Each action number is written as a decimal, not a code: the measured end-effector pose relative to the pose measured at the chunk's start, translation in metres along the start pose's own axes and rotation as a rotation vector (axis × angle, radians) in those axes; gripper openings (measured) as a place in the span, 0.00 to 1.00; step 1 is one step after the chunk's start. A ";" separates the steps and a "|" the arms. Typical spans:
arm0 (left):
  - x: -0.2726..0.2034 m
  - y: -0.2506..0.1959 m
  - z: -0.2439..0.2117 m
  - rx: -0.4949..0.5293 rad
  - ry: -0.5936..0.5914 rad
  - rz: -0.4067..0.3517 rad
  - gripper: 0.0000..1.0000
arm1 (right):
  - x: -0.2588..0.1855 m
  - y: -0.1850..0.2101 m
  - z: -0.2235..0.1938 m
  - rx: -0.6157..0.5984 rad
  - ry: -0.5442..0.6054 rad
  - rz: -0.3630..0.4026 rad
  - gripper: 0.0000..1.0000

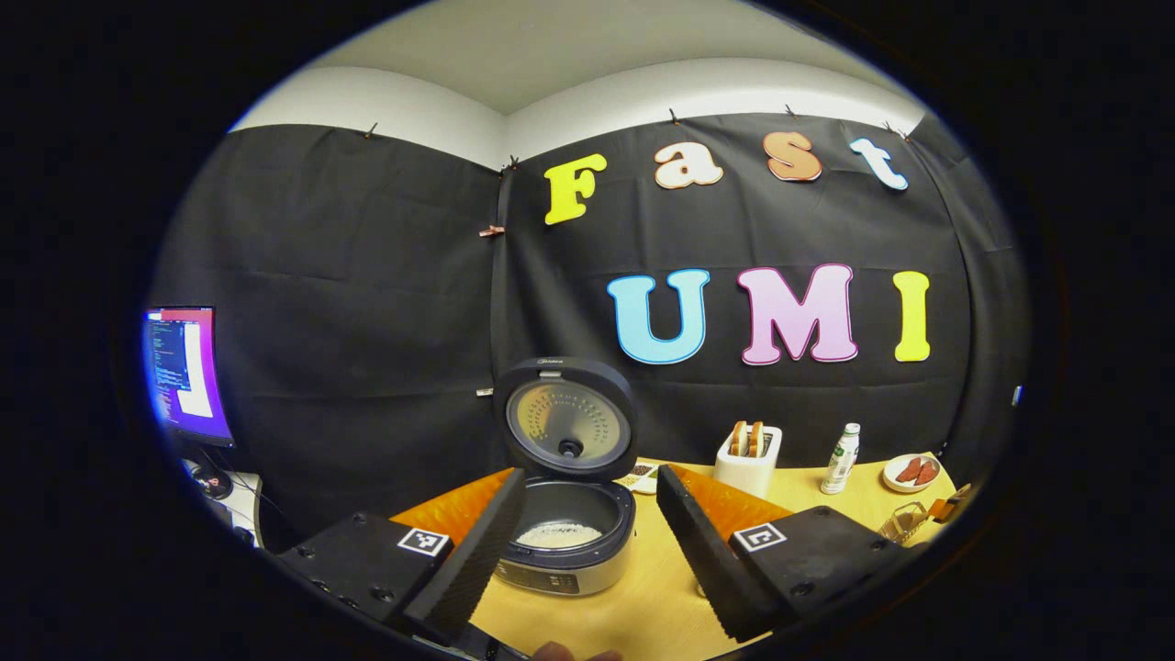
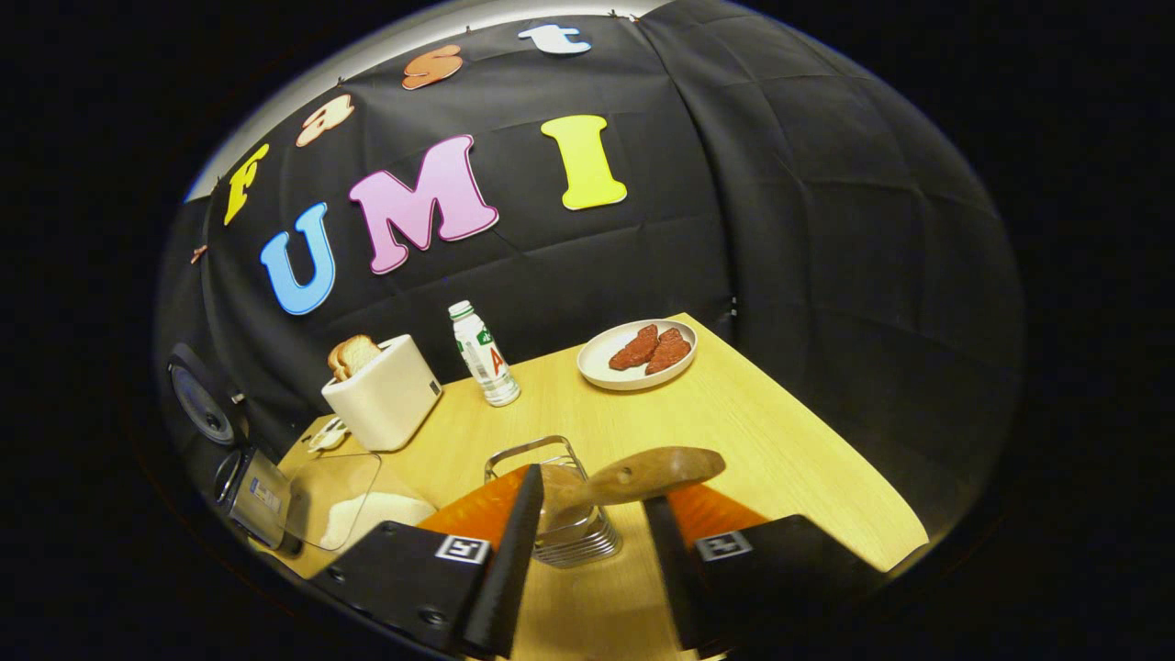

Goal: Close the left gripper, press the button to open the rice cooker; take a wooden spoon from the chopstick holder with the right hand, scoop a spoonful of rice and pour it into the rice cooker, then put the wooden spoon back into the chopstick holder.

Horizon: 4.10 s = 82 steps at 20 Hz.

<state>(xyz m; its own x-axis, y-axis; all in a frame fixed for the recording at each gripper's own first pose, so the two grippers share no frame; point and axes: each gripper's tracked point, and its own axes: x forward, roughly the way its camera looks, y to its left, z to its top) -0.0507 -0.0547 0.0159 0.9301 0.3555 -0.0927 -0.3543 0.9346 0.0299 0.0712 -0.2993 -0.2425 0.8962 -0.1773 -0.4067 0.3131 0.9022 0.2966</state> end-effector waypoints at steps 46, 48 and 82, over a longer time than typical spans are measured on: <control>0.111 0.168 -0.039 -0.021 0.046 -0.207 0.97 | 0.008 0.376 -0.089 -0.169 0.008 0.147 0.12; 0.112 0.164 -0.039 -0.023 0.042 -0.222 0.97 | -0.002 0.382 -0.091 -0.147 0.025 0.157 0.12; 0.104 0.197 -0.024 -0.080 -0.021 -0.127 0.97 | -0.107 0.498 0.005 0.221 0.015 0.479 0.11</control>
<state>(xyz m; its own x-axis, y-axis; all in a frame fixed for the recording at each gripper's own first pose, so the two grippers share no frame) -0.0263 0.1665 -0.0115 0.9696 0.2348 -0.0694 -0.2390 0.9692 -0.0598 0.1330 0.1675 -0.0473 0.9510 0.2417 -0.1929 -0.0701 0.7761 0.6267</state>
